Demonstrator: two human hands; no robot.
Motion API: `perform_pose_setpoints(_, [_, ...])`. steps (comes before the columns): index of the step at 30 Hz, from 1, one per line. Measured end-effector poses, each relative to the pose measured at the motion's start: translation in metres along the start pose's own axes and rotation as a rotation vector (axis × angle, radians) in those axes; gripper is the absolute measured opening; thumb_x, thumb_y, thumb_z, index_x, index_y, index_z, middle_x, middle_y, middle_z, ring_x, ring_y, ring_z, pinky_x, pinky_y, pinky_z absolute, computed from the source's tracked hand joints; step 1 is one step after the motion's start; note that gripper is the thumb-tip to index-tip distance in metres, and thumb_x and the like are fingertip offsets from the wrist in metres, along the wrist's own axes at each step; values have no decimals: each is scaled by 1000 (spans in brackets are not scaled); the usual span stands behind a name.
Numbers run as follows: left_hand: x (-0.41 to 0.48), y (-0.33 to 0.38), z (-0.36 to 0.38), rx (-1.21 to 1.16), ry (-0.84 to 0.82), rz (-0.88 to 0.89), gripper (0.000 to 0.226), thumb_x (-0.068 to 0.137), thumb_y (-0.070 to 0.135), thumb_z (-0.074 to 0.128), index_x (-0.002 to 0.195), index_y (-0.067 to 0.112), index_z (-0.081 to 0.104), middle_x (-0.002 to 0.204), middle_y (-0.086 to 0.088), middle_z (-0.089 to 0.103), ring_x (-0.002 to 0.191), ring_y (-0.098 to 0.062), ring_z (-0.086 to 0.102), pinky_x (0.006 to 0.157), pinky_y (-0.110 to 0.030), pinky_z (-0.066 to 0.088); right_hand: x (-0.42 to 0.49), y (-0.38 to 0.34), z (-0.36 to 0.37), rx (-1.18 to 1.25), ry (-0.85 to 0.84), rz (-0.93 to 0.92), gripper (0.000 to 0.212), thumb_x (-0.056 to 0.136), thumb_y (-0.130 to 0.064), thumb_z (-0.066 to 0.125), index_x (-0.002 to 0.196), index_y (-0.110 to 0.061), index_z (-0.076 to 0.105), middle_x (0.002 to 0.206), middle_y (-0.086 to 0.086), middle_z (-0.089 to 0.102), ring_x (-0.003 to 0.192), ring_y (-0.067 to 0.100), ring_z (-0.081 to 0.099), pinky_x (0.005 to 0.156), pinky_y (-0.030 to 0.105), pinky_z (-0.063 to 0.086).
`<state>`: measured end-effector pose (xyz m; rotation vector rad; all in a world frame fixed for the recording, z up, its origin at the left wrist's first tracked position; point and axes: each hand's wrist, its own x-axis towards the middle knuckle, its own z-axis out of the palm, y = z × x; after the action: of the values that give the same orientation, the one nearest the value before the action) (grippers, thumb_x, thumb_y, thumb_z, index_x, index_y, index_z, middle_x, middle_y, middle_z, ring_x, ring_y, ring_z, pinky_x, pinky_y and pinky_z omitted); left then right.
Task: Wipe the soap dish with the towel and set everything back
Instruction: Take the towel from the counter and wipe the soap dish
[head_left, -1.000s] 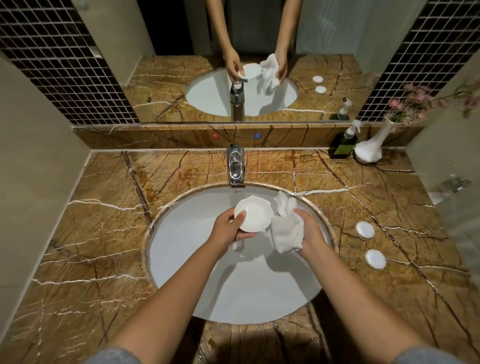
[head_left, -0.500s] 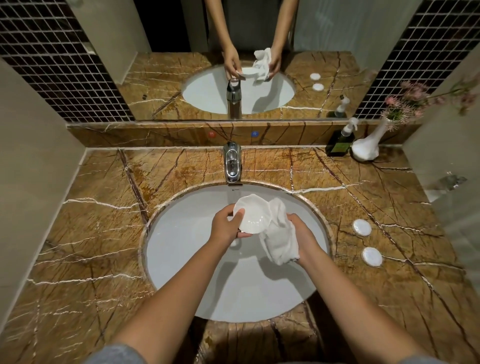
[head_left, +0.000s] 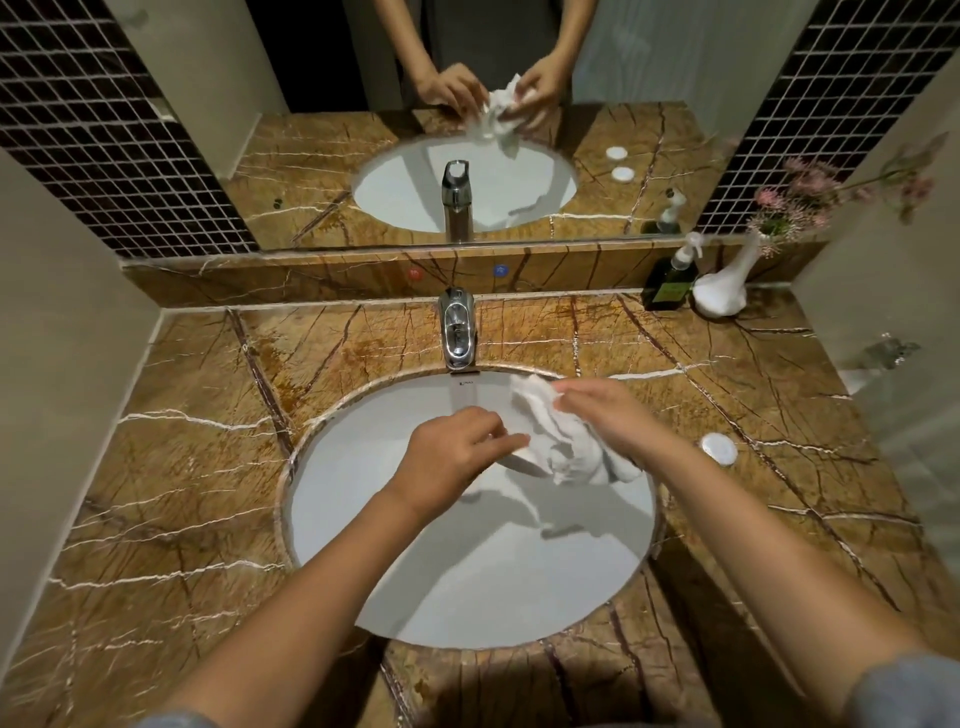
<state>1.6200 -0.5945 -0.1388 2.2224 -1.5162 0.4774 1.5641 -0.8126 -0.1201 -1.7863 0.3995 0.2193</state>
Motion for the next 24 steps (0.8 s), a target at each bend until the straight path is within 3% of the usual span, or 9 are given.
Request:
perform_pose_setpoints(3, [12,2,-8,94,100,270,26,84,7,70,104,24,73,78,5,69,75,-18,51,54,-29,33,1,-21,4,-130,-213,-52,30,87,-13,57,88,-38,74,82,-13,76,69,1,68,55,17,53])
perform_pose_setpoints(6, [17,3,-16,92,37,368,23,89,5,61,102,17,76,76,2,69,64,-21,58,53,-29,35,6,-32,8,-185,-313,-97,31,87,-14,58,93,-40,73,95,-17,72,83,-2,66,69,15,52])
perform_pose_setpoints(11, [19,4,-23,55,-28,381,20,89,3,59,98,10,76,74,-4,68,64,-23,61,54,-28,40,22,-31,17,-307,-424,-108,24,93,-21,57,113,-29,69,104,-19,66,96,-5,61,84,14,47])
perform_pose_setpoints(14, [15,8,-23,30,-38,334,21,90,4,58,96,9,76,70,-5,65,61,-24,60,50,-28,42,28,-20,24,-281,-477,-4,21,95,-21,53,106,-31,69,97,-16,68,86,-7,62,75,9,48])
perform_pose_setpoints(18, [11,9,-22,12,-51,262,18,90,6,57,102,10,71,73,-6,66,62,-24,61,44,-28,43,26,4,29,-331,-479,134,26,95,-28,44,91,-40,67,114,-9,66,113,13,57,101,29,43])
perform_pose_setpoints(20, [9,8,-20,48,-44,209,22,86,5,60,105,16,67,74,-3,67,64,-21,63,42,-25,40,22,15,27,-318,-448,210,25,92,-40,43,88,-39,67,113,-6,66,109,15,58,98,34,42])
perform_pose_setpoints(24, [10,8,-13,80,-52,74,32,74,1,71,99,22,75,73,1,66,59,-16,62,40,-22,36,17,30,22,-356,-372,326,38,87,-54,45,86,-22,67,92,2,68,83,20,58,73,33,43])
